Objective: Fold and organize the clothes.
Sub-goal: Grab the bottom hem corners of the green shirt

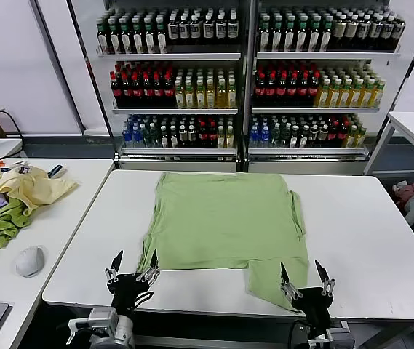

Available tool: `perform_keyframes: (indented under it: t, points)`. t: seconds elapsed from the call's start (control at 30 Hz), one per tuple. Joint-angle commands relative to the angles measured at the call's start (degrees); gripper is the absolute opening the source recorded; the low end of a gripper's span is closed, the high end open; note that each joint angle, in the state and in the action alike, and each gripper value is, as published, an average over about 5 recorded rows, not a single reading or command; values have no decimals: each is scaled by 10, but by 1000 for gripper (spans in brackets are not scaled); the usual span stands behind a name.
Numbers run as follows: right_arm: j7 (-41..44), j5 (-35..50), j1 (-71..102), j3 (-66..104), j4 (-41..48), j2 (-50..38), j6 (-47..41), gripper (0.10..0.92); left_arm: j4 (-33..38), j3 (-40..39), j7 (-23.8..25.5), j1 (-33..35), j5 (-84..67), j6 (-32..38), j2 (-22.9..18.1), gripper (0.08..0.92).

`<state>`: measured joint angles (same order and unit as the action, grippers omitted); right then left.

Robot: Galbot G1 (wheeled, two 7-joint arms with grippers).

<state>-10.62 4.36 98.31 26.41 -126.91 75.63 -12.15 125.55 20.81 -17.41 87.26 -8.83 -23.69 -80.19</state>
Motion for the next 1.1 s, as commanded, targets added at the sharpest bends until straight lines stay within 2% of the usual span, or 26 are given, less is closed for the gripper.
perform_keyframes:
  t: [0.03,0.5,0.83,0.97,1.1]
  points:
    - [-7,-27,13,-11,14,10,-41,823,-46,0,-32,-57,-35,-90,10,823]
    - [-20,-51,19,-24,50,36,-41,823,-115,-41,-56,-101,8,-97,21,823]
    - [-26,-57,14,-38,66,54,-41,823,-127,-53,-63,-107,-24,-97,27,820]
    - [-28,-53,11,-37,69,56,-44,793,-128,-55,-69,-105,-51,-98,31,748]
    - [-28,-47,11,-35,69,57,-48,688,-130,-59,-71,-102,-69,-98,35,628]
